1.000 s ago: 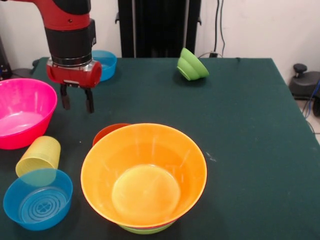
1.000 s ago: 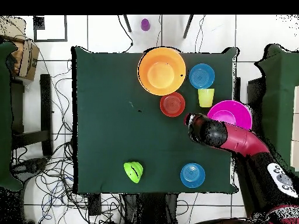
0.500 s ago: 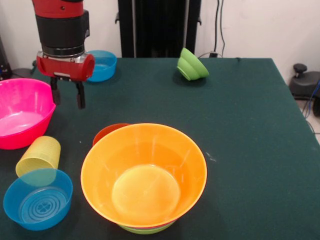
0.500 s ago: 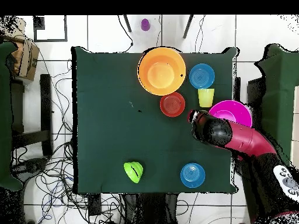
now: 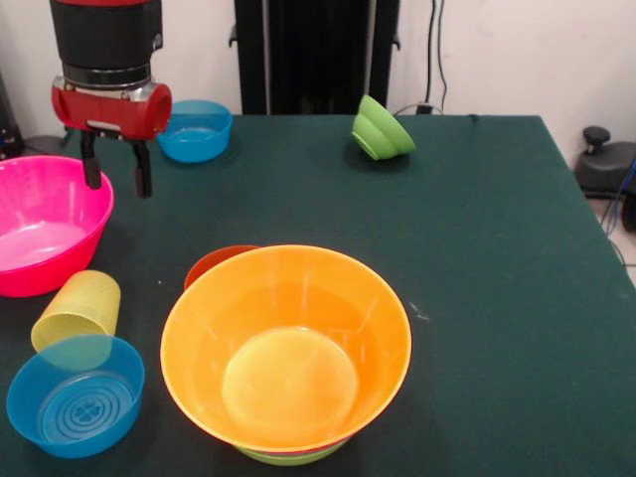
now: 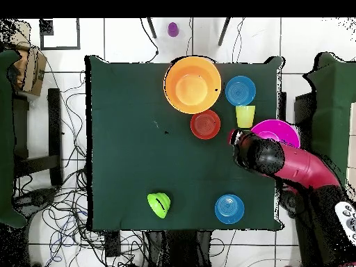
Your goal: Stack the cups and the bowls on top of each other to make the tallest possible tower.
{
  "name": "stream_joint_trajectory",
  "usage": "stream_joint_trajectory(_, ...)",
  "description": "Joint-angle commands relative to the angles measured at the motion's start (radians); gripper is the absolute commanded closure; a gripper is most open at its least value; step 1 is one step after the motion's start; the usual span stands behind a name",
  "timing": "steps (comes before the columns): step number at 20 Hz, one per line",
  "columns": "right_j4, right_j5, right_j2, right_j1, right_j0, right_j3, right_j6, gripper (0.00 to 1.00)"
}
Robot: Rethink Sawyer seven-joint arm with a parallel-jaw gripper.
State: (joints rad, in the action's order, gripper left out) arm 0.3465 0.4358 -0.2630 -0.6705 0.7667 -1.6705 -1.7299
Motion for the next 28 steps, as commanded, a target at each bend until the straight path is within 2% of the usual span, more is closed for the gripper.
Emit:
stream_joint_trajectory(1,0.009,0.151,-0.099,-0.005,0.036,0.018,0.126,0.0)
stream_joint_trajectory(9,0.066,0.049,-0.15,0.064,0.117,-0.01,0.137,0.0)
stream_joint_trajectory(20,0.121,-0.014,-0.105,0.063,0.075,-0.008,0.063,0.0)
stream_joint_trajectory(28,0.157,-0.039,-0.051,0.055,0.016,0.009,-0.008,0.0)
